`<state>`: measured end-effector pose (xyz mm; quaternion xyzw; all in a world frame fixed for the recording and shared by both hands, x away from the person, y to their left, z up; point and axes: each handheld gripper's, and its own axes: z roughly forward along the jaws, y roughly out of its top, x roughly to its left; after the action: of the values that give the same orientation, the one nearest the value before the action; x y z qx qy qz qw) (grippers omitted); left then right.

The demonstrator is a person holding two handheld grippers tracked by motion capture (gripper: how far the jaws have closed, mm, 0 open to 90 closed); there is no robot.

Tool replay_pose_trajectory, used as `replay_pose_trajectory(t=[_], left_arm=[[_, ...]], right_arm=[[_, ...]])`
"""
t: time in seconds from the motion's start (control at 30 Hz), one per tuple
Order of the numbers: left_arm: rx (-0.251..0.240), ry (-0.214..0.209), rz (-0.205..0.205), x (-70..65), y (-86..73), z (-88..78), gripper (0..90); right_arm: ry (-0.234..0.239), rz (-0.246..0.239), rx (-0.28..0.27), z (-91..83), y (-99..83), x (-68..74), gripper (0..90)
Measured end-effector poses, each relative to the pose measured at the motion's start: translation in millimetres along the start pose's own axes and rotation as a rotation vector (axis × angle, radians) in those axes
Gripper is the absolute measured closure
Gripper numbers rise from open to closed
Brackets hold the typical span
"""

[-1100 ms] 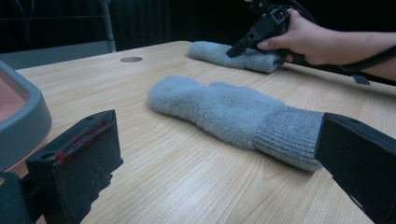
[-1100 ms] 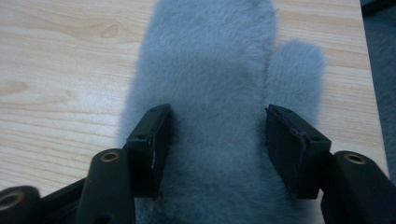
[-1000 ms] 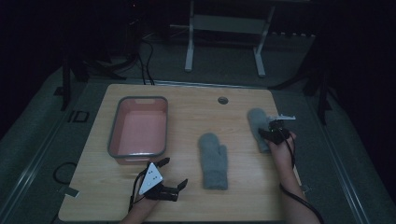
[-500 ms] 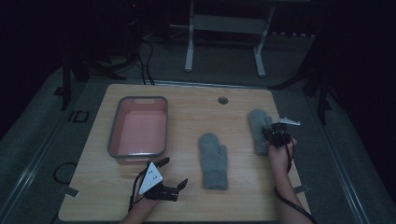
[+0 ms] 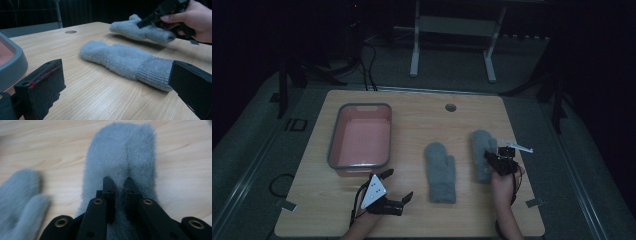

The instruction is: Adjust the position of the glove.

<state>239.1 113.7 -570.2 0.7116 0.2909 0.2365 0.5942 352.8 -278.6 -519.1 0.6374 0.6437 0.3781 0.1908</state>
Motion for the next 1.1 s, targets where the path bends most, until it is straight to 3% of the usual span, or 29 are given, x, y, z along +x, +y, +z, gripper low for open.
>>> replay_pose_trajectory(t=[0.03, 0.13, 0.17, 0.2, 0.3, 0.5, 0.73, 0.87, 1.03, 1.1], left_arm=[[-0.001, 0.000, 0.000, 0.0, 0.0, 0.0, 0.9], [-0.001, 0.001, 0.003, -0.2, 0.0, 0.0, 0.9], [0.000, 0.002, 0.002, -0.4, 0.1, 0.2, 0.9], [0.002, 0.003, 0.002, -0.4, 0.1, 0.3, 0.9], [0.002, 0.007, 0.000, -0.3, 0.1, 0.1, 0.9], [0.010, 0.006, 0.006, -1.2, 0.3, 0.0, 0.9], [0.014, -0.001, -0.004, -0.1, 0.3, -0.5, 0.9], [0.014, -0.004, 0.012, -1.5, 0.3, -0.6, 0.9], [0.018, -0.011, -0.008, 0.8, 0.1, -2.0, 0.9], [0.018, -0.013, -0.011, 1.2, 0.1, -1.9, 0.9]], right_arm=[[0.000, 0.000, 0.000, 0.0, 0.0, 0.0, 83.1], [0.022, -0.016, -0.001, -8.7, -8.9, 20.3, 83.1], [0.032, -0.025, -0.012, -15.1, -11.5, 34.1, 83.1], [0.032, -0.025, -0.012, -15.1, -11.5, 34.1, 83.1], [0.063, -0.026, -0.026, -23.0, -12.2, 55.8, 83.1], [0.101, -0.041, -0.025, -23.6, -24.8, 90.4, 83.0], [0.129, 0.014, -0.008, -19.4, -37.6, 108.0, 83.0], [0.137, 0.007, -0.009, -17.9, -40.7, 122.4, 83.0], [0.147, 0.008, 0.005, -18.6, -46.1, 133.7, 82.9], [0.125, -0.025, 0.001, -18.2, -47.8, 138.3, 82.8]])
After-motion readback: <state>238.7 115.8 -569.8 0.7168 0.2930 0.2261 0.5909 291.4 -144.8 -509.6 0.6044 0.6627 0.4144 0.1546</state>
